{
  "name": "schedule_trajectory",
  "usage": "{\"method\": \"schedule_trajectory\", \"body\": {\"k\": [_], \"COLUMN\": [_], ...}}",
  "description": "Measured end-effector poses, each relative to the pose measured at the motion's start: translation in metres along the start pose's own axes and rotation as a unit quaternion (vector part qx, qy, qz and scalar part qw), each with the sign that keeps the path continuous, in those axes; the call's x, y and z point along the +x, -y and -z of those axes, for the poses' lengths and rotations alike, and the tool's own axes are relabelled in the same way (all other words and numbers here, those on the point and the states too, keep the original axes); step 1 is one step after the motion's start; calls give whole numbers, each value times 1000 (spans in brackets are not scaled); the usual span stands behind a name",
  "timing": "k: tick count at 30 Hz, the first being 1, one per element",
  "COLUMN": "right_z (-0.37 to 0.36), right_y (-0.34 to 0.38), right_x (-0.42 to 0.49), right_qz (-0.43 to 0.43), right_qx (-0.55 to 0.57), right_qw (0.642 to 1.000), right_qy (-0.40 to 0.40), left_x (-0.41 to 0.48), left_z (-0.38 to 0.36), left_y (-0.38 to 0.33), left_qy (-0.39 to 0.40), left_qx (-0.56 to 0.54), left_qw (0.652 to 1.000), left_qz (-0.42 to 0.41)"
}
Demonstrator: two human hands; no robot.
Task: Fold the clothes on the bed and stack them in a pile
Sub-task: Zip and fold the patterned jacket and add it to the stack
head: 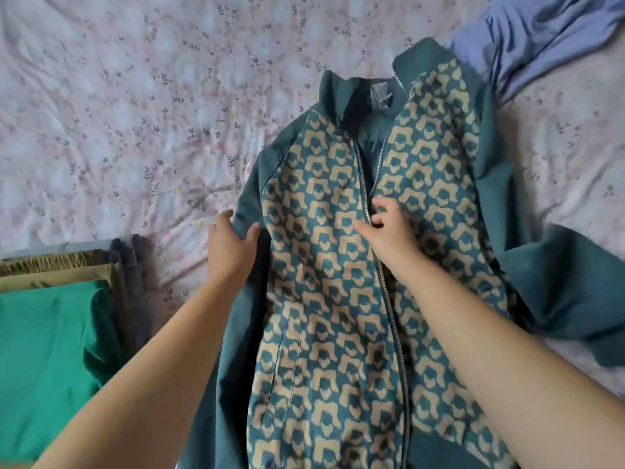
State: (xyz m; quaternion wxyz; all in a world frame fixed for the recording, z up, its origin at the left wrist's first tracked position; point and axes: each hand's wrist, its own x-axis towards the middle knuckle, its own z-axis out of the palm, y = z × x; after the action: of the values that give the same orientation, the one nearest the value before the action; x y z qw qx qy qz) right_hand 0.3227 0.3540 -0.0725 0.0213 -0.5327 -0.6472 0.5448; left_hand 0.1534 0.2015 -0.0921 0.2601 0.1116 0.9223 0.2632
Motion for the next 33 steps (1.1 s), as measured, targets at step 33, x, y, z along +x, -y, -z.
{"method": "schedule_trajectory", "body": {"k": [33], "right_z": [34], "right_y": [40], "right_x": [91], "right_qz": [141], "right_qx": [-42], "right_qw": [987], "right_qy": [-59], "left_x": [89], "left_z": [31], "left_y": [-79], "left_qy": [-118], "left_qx": [17], "left_qw": [983], "left_qz": [-143]}}
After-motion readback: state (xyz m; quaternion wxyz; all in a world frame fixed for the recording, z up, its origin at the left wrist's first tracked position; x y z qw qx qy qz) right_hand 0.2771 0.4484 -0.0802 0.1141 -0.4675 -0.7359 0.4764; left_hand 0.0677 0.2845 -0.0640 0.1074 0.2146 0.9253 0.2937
